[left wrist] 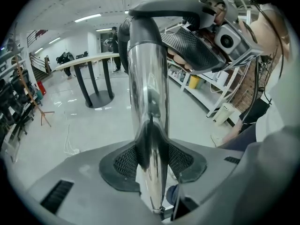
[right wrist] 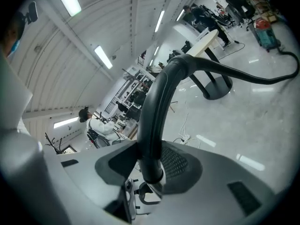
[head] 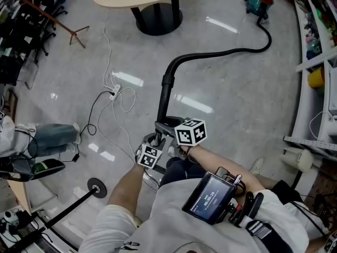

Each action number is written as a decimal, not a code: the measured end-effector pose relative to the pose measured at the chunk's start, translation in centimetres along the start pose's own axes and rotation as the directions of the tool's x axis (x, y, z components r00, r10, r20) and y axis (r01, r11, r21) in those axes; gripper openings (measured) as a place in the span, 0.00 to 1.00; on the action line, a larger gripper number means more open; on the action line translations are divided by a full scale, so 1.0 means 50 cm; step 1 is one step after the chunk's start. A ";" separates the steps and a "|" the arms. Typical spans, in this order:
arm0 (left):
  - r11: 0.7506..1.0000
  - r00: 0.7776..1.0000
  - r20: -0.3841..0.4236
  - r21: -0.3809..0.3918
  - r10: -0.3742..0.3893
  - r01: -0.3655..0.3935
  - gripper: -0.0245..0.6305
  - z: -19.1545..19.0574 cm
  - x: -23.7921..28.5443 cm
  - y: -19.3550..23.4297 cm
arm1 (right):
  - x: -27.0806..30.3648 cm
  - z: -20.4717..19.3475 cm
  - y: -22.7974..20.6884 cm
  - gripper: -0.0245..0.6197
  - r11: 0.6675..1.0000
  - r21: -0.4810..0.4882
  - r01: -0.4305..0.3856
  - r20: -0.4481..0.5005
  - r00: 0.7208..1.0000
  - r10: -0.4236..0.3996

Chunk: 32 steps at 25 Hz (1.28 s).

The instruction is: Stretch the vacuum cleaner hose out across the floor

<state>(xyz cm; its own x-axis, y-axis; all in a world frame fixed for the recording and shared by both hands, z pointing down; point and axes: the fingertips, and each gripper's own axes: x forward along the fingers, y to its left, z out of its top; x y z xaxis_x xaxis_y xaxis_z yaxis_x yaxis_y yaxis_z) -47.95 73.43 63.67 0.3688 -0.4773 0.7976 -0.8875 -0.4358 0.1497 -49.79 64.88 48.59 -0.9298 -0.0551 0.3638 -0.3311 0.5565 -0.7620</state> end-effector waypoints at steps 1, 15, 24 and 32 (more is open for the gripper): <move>1.000 1.000 -0.010 0.003 -0.004 0.004 0.28 -0.021 -0.005 -0.006 | 0.003 -0.022 0.003 0.28 1.000 0.010 -0.003 -0.016 1.000 0.003; 0.993 0.982 -0.147 -0.036 -0.115 0.111 0.28 -0.368 -0.065 0.027 | 0.202 -0.302 0.057 0.27 0.993 0.118 -0.019 -0.188 0.981 0.041; 0.989 0.961 -0.234 -0.054 -0.147 0.138 0.28 -0.600 -0.030 0.065 | 0.332 -0.496 0.002 0.27 0.976 0.214 -0.023 -0.307 0.947 0.089; 0.981 0.938 -0.289 -0.083 -0.194 0.177 0.28 -0.766 0.036 0.070 | 0.416 -0.646 -0.072 0.27 0.960 0.280 -0.016 -0.370 0.921 0.124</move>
<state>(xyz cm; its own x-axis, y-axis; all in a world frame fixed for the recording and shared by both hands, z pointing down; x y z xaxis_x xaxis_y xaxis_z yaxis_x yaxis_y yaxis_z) -60.97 100.28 88.03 0.4382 -0.1428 0.8875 -0.8280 -0.4484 0.3367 -62.74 88.49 76.20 -0.8379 0.3246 0.4389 -0.3477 0.3024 -0.8875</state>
